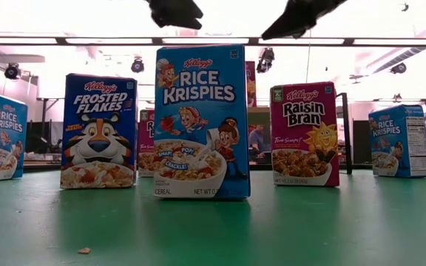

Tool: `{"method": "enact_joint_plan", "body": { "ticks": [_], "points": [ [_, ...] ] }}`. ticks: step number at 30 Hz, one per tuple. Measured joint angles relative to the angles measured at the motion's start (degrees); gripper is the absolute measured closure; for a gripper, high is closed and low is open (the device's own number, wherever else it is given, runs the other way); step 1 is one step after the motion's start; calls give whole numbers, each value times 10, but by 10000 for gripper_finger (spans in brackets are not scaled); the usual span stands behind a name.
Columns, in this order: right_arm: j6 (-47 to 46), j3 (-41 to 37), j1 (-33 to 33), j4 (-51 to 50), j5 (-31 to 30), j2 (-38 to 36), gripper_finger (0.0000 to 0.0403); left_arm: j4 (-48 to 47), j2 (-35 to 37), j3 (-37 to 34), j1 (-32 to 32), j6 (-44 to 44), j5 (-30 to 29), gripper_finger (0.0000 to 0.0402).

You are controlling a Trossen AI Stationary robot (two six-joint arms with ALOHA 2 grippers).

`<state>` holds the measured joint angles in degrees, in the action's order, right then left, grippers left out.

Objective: Stack cereal on shelf
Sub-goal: Put the left pink cereal box on the shelf

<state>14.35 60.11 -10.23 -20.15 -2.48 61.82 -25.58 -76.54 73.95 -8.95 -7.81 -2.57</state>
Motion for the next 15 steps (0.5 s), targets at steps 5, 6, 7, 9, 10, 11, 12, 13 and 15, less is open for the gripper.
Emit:
{"method": "enact_joint_plan", "body": {
  "ticks": [5, 6, 7, 9, 10, 11, 12, 13, 15],
  "points": [
    [35, 109, -36, -81, 33, 64, 394, 130, 74, -123, 0, 9, -1, 175],
    [42, 129, -44, -91, 44, 75, 394, 153, 87, -142, 0, 9, -1, 175],
    [48, 149, -52, -99, 52, 87, 394, 174, 99, -160, 0, 9, -1, 175],
    [62, 184, -67, -114, 58, 108, 394, 210, 120, -193, 0, 9, -1, 175],
    [67, 200, -75, -117, 59, 118, 394, 225, 128, -208, 0, 9, -1, 175],
    [76, 214, -83, -121, 59, 127, 394, 239, 137, -222, 0, 9, -1, 175],
    [81, 227, -92, -125, 59, 136, 394, 252, 145, -235, 0, 9, -1, 175],
    [84, 239, -100, -127, 59, 145, 394, 265, 153, -246, 0, 9, -1, 175],
    [81, 263, -117, -135, 60, 161, 392, 288, 166, -267, 0, 9, -1, 175]
  ]
}}
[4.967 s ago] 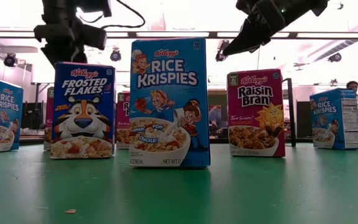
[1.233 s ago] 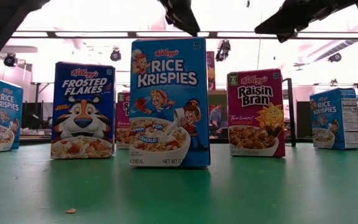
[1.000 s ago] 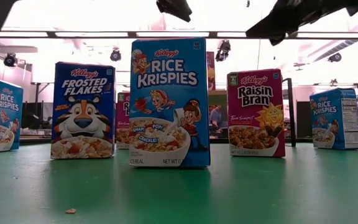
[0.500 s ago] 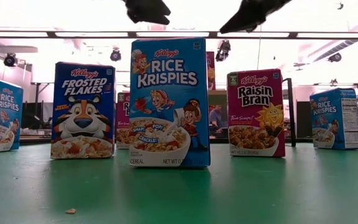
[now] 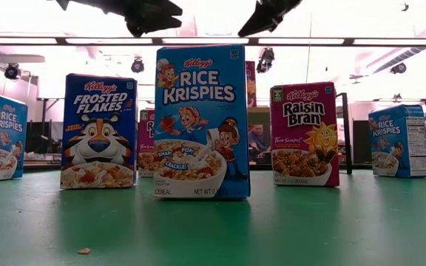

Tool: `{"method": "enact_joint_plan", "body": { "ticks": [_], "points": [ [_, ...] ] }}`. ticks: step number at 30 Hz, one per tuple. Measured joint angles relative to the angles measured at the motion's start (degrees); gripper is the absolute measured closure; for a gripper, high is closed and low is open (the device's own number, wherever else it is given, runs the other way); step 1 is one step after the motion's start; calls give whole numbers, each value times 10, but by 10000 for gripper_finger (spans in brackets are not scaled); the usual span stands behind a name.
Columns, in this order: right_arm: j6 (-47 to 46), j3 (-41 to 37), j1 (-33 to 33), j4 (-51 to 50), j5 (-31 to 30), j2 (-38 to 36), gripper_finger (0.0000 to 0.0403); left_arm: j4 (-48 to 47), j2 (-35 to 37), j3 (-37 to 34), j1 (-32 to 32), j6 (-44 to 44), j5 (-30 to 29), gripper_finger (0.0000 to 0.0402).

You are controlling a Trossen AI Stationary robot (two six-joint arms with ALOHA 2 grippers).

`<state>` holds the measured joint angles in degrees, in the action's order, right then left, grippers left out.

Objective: Stack cereal on shelf
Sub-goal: Put the left pink cereal box on the shelf

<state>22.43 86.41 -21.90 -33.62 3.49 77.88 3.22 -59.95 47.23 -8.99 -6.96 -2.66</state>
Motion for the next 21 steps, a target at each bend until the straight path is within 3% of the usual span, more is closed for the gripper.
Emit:
{"method": "enact_joint_plan", "body": {
  "ticks": [5, 10, 15, 21],
  "points": [
    [-3, 56, -38, -50, 6, 34, 348, 14, 21, -33, 0, 0, 0, 175],
    [17, 94, -71, -95, 54, 67, 257, 16, 29, -33, 0, 0, 0, 175],
    [61, 125, -94, -123, 64, 96, 168, 15, 29, -31, 0, 0, 0, 177],
    [83, 147, -117, -153, 140, 125, 102, 14, 29, -31, 0, 0, 0, 186]
  ]
}}
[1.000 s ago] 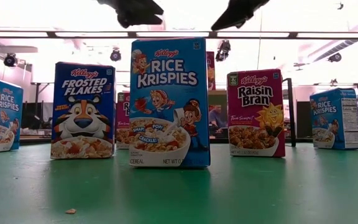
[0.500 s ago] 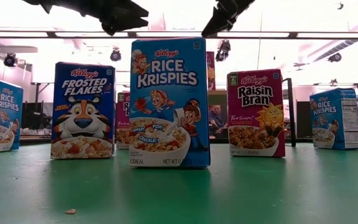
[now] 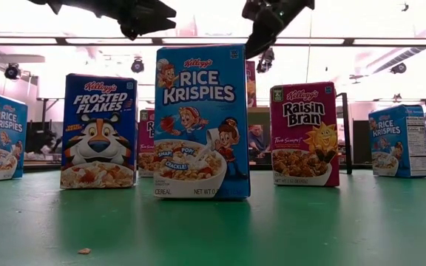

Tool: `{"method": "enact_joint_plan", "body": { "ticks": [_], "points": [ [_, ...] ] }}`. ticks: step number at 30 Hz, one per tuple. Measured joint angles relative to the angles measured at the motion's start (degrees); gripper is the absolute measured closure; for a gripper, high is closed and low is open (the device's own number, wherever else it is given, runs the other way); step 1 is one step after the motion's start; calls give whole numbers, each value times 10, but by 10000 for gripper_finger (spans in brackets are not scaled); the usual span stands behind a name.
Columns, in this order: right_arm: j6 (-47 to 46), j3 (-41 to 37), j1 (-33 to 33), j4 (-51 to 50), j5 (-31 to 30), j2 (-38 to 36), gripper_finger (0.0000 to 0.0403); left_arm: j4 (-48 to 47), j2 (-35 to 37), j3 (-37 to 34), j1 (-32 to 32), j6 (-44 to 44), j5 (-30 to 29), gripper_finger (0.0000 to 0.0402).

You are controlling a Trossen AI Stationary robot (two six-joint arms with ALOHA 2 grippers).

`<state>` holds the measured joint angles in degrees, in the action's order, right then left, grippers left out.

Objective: Stack cereal on shelf
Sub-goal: Put the left pink cereal box on the shelf

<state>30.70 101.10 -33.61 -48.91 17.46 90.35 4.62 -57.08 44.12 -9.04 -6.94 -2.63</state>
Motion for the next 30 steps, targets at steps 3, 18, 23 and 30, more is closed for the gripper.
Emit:
{"method": "enact_joint_plan", "body": {
  "ticks": [3, 18, 23, 30],
  "points": [
    [3, 0, -7, -4, 11, 14, 87, 0, 0, 0, 0, 0, 0, 189],
    [9, 0, -14, -6, 24, 40, 137, -4, 0, 0, 0, -2, 0, 192],
    [8, -1, -14, -15, 25, 39, 171, -5, 0, 0, 0, -2, 0, 192],
    [-6, -1, -14, -17, 25, 39, 196, -5, 0, 0, 0, -2, 0, 192]
  ]
}}
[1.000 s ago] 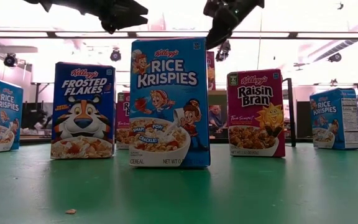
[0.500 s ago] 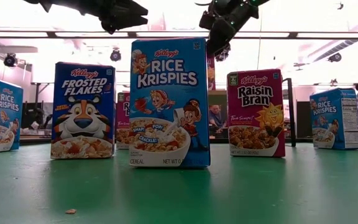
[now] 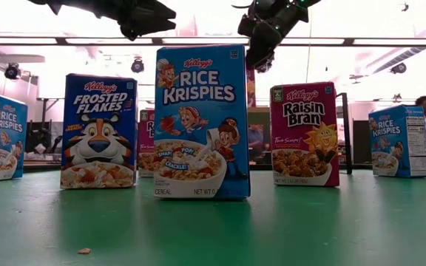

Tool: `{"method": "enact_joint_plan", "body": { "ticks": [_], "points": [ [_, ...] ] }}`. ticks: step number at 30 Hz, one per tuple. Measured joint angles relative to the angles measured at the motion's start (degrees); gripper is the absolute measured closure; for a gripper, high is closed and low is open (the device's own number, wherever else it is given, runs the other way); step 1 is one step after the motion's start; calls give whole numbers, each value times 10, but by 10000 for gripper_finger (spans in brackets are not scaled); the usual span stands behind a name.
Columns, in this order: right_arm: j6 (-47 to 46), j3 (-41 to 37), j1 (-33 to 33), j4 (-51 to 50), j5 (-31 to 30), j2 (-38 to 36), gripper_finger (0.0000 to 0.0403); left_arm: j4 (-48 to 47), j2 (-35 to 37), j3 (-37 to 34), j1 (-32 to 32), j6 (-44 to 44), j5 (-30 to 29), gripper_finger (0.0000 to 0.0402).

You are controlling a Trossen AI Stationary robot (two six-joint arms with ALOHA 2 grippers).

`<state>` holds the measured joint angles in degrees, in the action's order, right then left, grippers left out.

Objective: Stack cereal on shelf
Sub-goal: Put the left pink cereal box on the shelf

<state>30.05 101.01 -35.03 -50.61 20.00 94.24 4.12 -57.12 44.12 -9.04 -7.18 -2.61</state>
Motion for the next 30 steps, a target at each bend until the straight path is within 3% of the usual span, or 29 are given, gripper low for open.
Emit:
{"method": "enact_joint_plan", "body": {
  "ticks": [13, 30],
  "points": [
    [9, 0, -10, 11, 0, 0, 227, 0, 0, 0, 0, 0, 0, 192],
    [72, 0, -102, 63, -5, 5, 229, 0, 0, 0, 0, -7, 0, 192]
  ]
}}
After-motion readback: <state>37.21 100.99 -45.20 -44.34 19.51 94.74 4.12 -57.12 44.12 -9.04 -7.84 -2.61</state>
